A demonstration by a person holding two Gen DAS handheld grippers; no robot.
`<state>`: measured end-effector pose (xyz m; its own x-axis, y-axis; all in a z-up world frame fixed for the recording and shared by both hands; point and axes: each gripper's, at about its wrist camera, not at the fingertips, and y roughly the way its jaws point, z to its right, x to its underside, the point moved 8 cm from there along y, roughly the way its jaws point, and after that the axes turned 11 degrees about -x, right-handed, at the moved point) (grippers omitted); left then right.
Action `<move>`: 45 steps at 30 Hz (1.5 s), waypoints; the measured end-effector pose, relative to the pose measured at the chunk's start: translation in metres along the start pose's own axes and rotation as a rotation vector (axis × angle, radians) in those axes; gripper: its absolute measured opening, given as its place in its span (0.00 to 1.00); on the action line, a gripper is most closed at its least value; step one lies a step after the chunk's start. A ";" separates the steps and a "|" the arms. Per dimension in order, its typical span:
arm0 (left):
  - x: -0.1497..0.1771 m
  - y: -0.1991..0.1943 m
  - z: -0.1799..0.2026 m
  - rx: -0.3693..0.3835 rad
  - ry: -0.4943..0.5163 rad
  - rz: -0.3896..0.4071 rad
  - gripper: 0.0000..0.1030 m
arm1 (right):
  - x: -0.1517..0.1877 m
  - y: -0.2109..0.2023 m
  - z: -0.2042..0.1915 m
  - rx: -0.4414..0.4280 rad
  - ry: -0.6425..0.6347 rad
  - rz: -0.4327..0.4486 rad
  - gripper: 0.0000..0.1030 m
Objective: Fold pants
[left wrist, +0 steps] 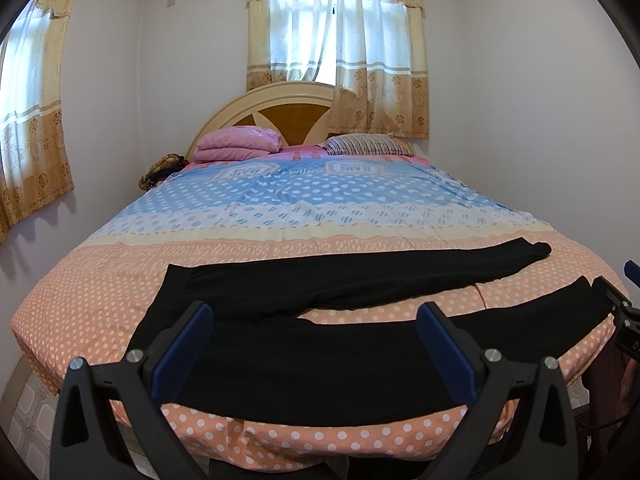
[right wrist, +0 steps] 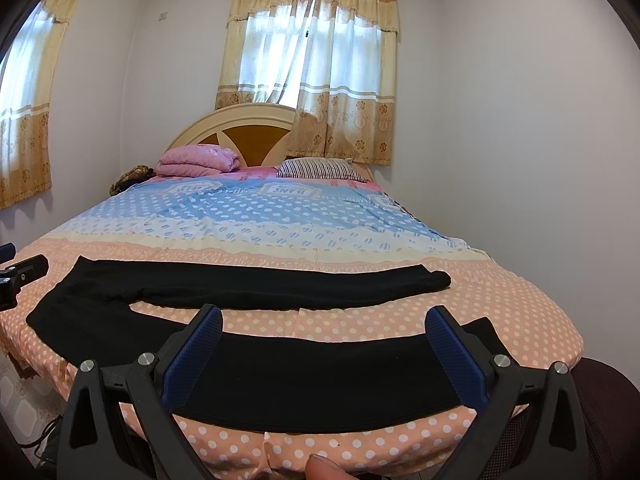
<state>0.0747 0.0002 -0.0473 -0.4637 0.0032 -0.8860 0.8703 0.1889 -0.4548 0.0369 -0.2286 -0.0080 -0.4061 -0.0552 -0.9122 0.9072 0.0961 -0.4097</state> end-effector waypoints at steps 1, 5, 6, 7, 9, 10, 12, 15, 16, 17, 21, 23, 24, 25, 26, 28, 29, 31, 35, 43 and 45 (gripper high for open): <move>0.000 0.000 -0.001 0.000 0.000 0.000 1.00 | 0.000 0.000 0.000 0.000 0.000 0.000 0.99; 0.001 0.001 -0.002 0.000 -0.002 -0.001 1.00 | 0.001 0.002 0.001 -0.001 0.000 -0.003 0.99; 0.000 0.001 -0.002 0.001 -0.001 -0.001 1.00 | 0.001 0.002 0.002 -0.001 0.000 -0.003 0.99; 0.000 0.001 -0.002 0.001 -0.001 -0.001 1.00 | 0.001 0.002 0.001 -0.001 -0.001 -0.003 0.99; 0.000 0.001 -0.002 0.000 -0.001 0.000 1.00 | 0.002 0.002 0.001 -0.001 -0.001 -0.003 0.99; 0.000 0.001 -0.003 0.000 -0.001 0.001 1.00 | 0.003 0.002 0.001 -0.001 -0.002 -0.003 0.99; 0.000 0.001 -0.003 0.000 0.000 0.000 1.00 | 0.002 0.002 0.001 0.000 -0.002 -0.004 0.99; 0.000 0.001 -0.003 -0.001 -0.002 -0.001 1.00 | 0.003 0.002 0.001 -0.001 -0.003 -0.005 0.99; 0.000 0.001 -0.003 -0.001 -0.002 -0.001 1.00 | 0.003 0.002 0.000 0.000 -0.003 -0.005 0.99; 0.000 0.001 -0.003 -0.001 -0.002 -0.001 1.00 | 0.003 0.002 0.000 0.000 -0.004 -0.006 0.99; 0.000 0.001 -0.003 -0.001 -0.001 -0.001 1.00 | 0.003 0.003 -0.001 0.001 -0.005 -0.006 0.99; 0.000 0.001 -0.003 -0.002 -0.001 -0.001 1.00 | 0.004 0.002 -0.001 0.002 -0.006 -0.006 0.99; 0.000 0.001 -0.003 -0.002 -0.002 -0.001 1.00 | 0.003 0.003 -0.001 0.001 -0.005 -0.007 0.99; 0.000 0.001 -0.004 -0.002 -0.002 -0.002 1.00 | 0.004 0.003 -0.001 0.001 -0.005 -0.008 0.99; 0.000 0.002 -0.004 -0.003 -0.003 -0.003 1.00 | 0.004 0.003 -0.002 0.000 -0.005 -0.008 0.99; 0.000 0.002 -0.004 -0.005 -0.004 -0.003 1.00 | 0.004 0.003 -0.002 0.001 -0.006 -0.007 0.99; -0.001 0.002 -0.004 -0.005 -0.004 -0.003 1.00 | 0.004 0.003 -0.002 0.000 -0.006 -0.008 0.99; 0.000 0.002 -0.005 -0.005 -0.003 -0.003 1.00 | 0.004 0.003 -0.002 0.000 -0.006 -0.008 0.99; 0.000 0.002 -0.004 -0.005 -0.002 -0.005 1.00 | 0.005 0.003 -0.003 0.000 -0.008 -0.010 0.99; 0.001 0.002 -0.005 -0.006 -0.002 -0.006 1.00 | 0.005 0.005 -0.004 -0.001 -0.011 -0.014 0.99; 0.001 0.003 -0.005 -0.007 -0.001 -0.007 1.00 | 0.007 0.005 -0.004 -0.002 -0.012 -0.016 0.99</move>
<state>0.0758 0.0057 -0.0489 -0.4698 0.0008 -0.8828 0.8657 0.1959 -0.4606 0.0385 -0.2242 -0.0163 -0.4192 -0.0688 -0.9053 0.9003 0.0968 -0.4243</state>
